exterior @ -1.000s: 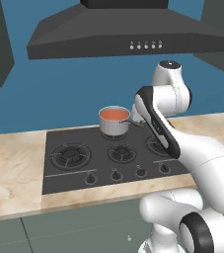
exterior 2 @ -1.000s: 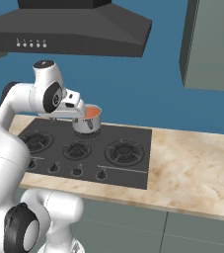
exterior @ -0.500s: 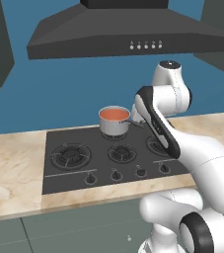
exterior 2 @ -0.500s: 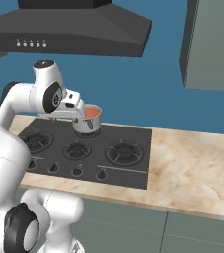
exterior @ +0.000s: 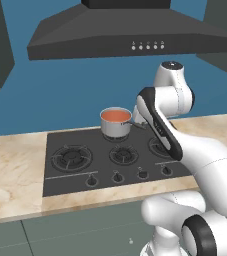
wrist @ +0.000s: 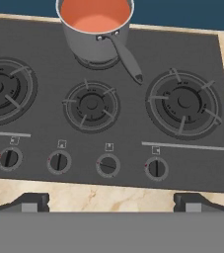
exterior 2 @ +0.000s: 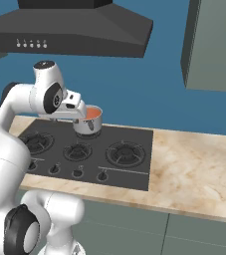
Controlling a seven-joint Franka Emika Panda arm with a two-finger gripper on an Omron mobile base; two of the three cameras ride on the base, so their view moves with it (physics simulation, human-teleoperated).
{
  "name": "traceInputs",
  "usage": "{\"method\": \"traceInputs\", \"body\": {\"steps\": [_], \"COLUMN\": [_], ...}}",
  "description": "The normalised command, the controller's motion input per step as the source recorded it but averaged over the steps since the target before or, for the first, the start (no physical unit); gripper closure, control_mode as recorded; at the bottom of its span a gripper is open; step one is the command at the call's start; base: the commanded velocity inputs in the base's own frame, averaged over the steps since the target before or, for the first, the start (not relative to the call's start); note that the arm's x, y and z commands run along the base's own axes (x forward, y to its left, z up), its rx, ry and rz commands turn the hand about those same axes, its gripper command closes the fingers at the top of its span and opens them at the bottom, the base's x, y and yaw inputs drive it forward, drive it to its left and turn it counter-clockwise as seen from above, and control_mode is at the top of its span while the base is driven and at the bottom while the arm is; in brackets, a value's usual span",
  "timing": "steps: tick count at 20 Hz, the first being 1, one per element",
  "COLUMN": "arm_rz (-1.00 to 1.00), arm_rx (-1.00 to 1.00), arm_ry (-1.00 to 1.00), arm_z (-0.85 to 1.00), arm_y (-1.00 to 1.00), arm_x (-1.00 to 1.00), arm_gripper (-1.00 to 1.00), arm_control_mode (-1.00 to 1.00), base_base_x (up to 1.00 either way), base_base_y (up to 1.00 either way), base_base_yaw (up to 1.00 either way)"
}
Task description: Wait until the marinara sauce is simmered to a deep red color and then turn off the stove.
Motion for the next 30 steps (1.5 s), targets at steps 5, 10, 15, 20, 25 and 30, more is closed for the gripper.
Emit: {"method": "traceInputs", "body": {"steps": [5, 10, 15, 20, 25, 30], "arm_rz": [0.0, 0.0, 0.0, 0.0, 0.0, 0.0], "arm_rx": [0.0, 0.0, 0.0, 0.0, 0.0, 0.0], "arm_ry": [0.0, 0.0, 0.0, 0.0, 0.0, 0.0], "arm_z": [0.0, 0.0, 0.0, 0.0, 0.0, 0.0], "arm_y": [0.0, 0.0, 0.0, 0.0, 0.0, 0.0], "arm_x": [0.0, 0.0, 0.0, 0.0, 0.0, 0.0], "arm_gripper": [-1.0, -1.0, -1.0, -1.0, -1.0, -1.0], "arm_control_mode": [-1.0, -1.0, -1.0, -1.0, -1.0, -1.0], "base_base_x": [0.0, 0.0, 0.0, 0.0, 0.0, 0.0], "base_base_y": [0.0, 0.0, 0.0, 0.0, 0.0, 0.0], "base_base_yaw": [0.0, 0.0, 0.0, 0.0, 0.0, 0.0]}}
